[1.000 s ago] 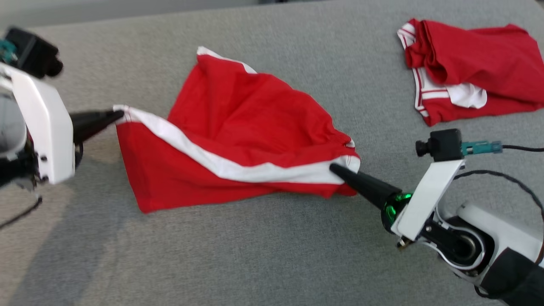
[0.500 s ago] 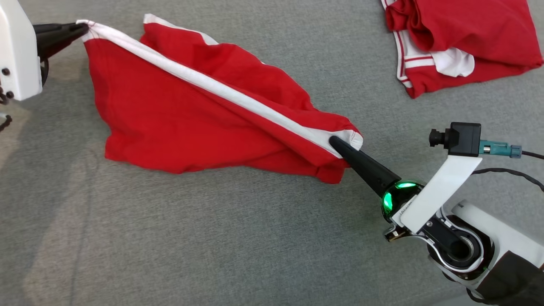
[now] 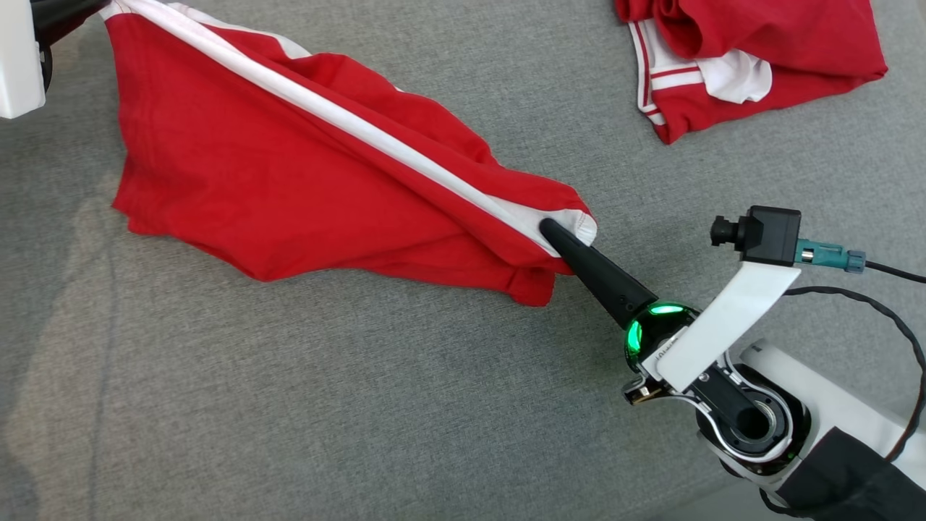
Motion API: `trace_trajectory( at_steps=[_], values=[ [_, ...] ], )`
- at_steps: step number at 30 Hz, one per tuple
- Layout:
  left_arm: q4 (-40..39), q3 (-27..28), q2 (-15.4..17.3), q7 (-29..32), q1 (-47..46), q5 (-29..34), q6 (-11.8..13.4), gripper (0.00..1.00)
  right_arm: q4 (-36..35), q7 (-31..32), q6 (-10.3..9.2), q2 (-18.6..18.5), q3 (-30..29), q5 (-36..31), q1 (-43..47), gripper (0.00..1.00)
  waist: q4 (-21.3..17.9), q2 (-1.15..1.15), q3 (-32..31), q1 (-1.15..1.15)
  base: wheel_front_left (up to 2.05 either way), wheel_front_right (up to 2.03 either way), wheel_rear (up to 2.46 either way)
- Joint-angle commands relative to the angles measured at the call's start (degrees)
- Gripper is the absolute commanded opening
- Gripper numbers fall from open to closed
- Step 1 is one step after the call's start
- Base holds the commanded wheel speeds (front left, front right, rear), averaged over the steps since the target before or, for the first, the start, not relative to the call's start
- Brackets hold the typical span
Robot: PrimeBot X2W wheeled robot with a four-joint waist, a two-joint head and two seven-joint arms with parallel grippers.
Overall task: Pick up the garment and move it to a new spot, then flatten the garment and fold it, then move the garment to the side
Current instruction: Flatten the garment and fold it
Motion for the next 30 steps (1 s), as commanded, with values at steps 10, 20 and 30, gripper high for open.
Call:
trace_trajectory(
  at_steps=[10, 20, 30],
  values=[
    [4.78, -0.75, -2.15, -0.61, -1.09, -0.20, -1.15, 0.11, 2.53, 0.58, 0.05, 2.70, -1.07, -2.07, -0.70, 0.38, -1.47, 0.00, 1.16, 0.00, 0.00, 0.00, 0.00],
    [5.34, -1.10, -2.72, -1.52, 0.29, -2.45, -1.58, 1.00, 3.57, 0.40, 0.05, 2.78, -2.47, -3.35, -0.23, 1.00, -0.27, 0.00, -0.65, 0.00, 0.00, 0.00, 0.00],
    [1.27, -2.29, 2.01, 5.64, 6.31, -10.27, -1.62, 1.00, 2.59, 0.48, 0.05, -0.06, -3.66, -3.14, 3.42, 1.00, -1.39, 0.00, -3.72, 0.00, 0.00, 0.00, 0.00]
  ],
)
